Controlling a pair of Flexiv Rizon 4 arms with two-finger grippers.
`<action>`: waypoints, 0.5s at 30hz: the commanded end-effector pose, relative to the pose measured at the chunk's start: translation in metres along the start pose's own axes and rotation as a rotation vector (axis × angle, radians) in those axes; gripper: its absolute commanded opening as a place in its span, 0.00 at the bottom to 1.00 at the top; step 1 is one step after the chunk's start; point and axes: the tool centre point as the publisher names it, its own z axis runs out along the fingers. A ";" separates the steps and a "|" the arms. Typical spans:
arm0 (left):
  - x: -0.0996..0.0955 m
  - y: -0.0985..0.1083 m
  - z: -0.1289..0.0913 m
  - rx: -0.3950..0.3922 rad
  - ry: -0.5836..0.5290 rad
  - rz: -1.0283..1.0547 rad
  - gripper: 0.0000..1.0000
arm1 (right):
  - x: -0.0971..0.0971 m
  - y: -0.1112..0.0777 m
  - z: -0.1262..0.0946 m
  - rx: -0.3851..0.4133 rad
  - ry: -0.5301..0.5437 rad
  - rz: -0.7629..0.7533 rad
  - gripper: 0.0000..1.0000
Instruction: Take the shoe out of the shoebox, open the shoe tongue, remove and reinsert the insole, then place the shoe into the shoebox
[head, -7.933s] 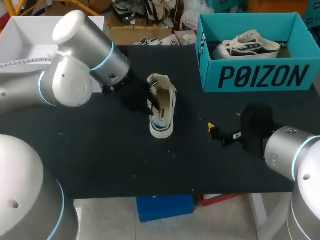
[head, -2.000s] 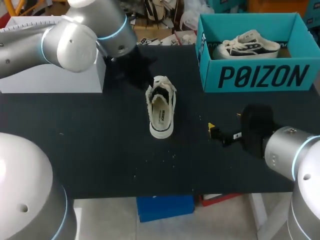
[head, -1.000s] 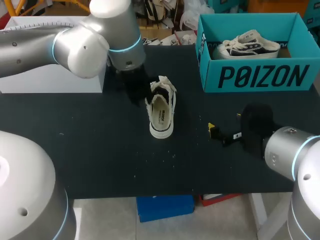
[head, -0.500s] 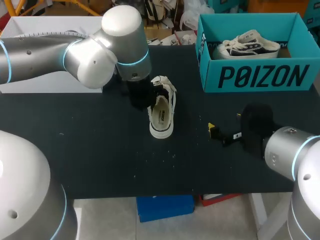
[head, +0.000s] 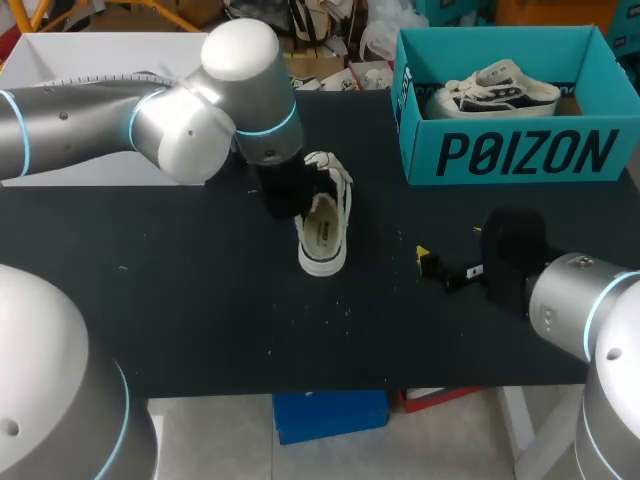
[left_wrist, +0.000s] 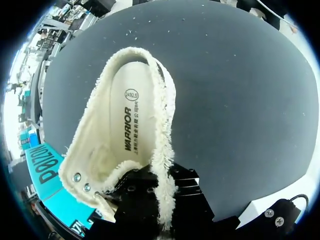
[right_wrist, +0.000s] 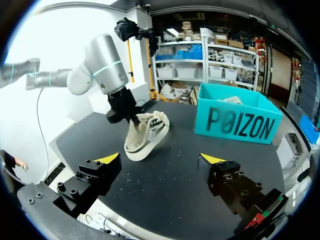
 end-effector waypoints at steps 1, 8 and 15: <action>0.004 0.007 -0.038 0.011 -0.029 -0.004 0.00 | 0.002 -0.001 0.001 -0.005 -0.003 0.002 1.00; -0.006 0.013 -0.116 -0.039 -0.093 -0.051 0.00 | 0.002 -0.001 0.001 -0.005 -0.003 0.002 1.00; -0.006 0.024 -0.180 -0.143 -0.109 -0.088 0.00 | 0.002 -0.001 0.001 -0.005 -0.003 0.002 1.00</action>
